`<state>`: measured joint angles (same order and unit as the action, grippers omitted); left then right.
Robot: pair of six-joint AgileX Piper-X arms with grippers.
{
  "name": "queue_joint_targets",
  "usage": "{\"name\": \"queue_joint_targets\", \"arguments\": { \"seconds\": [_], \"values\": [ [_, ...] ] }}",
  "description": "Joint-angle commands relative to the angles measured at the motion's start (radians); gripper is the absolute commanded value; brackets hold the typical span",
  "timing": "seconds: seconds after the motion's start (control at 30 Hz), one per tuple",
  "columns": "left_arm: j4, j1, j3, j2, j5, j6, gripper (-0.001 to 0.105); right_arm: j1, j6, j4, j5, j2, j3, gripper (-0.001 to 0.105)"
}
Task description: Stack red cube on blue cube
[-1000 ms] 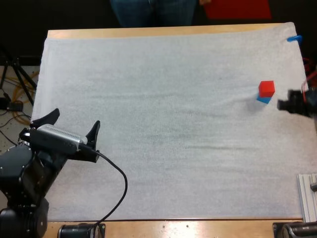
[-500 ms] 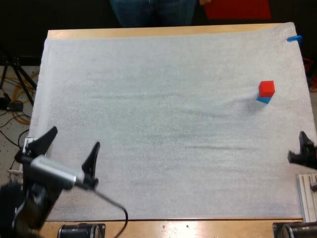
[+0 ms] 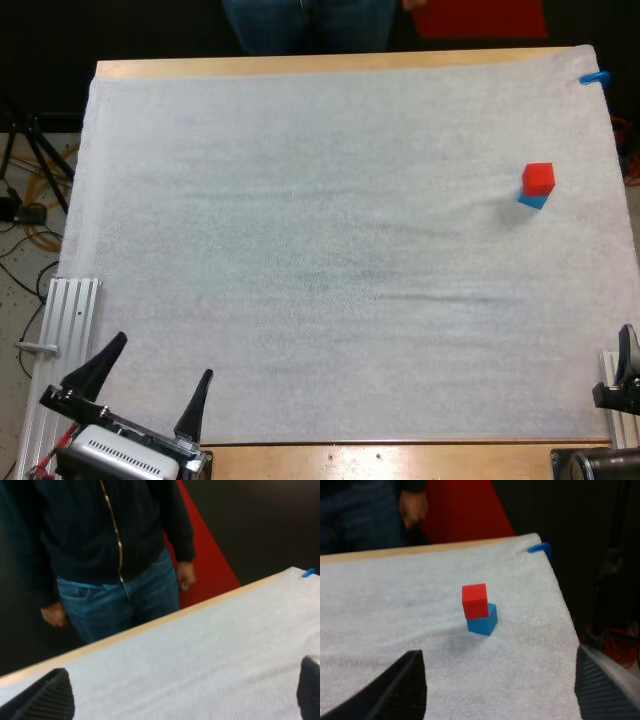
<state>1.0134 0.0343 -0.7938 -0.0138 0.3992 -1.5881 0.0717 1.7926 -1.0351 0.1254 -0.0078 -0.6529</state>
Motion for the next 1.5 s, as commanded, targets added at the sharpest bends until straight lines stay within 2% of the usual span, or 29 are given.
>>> {"name": "queue_joint_targets", "arguments": {
  "seconds": [0.0,0.1,0.2,0.27,0.47,0.7,1.0,1.47],
  "values": [
    [0.022,-0.006,0.010,-0.080,0.009,0.001,0.087,0.002,-0.011,0.003,-0.009,-0.052,0.013,0.062],
    [0.099,-0.006,0.034,-0.140,0.009,0.001,0.087,0.002,-0.029,-0.048,-0.023,-0.034,0.015,0.062],
    [0.191,-0.002,0.046,-0.138,0.009,0.006,0.087,0.002,-0.029,-0.050,-0.034,-0.037,0.037,0.062],
    [0.197,-0.003,0.058,-0.140,0.009,0.028,0.087,0.002,-0.027,-0.046,-0.040,-0.037,0.046,0.062],
    [0.131,-0.001,0.100,-0.140,-0.012,0.017,0.087,0.002,0.011,0.013,-0.043,-0.037,0.066,0.062],
    [0.026,-0.001,0.193,-0.138,-0.091,-0.055,0.087,0.002,0.037,0.072,-0.108,-0.037,0.124,0.062],
    [-0.008,-0.001,0.286,-0.138,-0.093,-0.076,0.087,0.002,0.035,0.069,-0.108,-0.037,0.159,0.062],
    [-0.013,-0.001,0.289,-0.138,-0.090,-0.078,0.087,0.002,0.035,0.067,-0.108,-0.037,0.159,0.062]
  ]
}}
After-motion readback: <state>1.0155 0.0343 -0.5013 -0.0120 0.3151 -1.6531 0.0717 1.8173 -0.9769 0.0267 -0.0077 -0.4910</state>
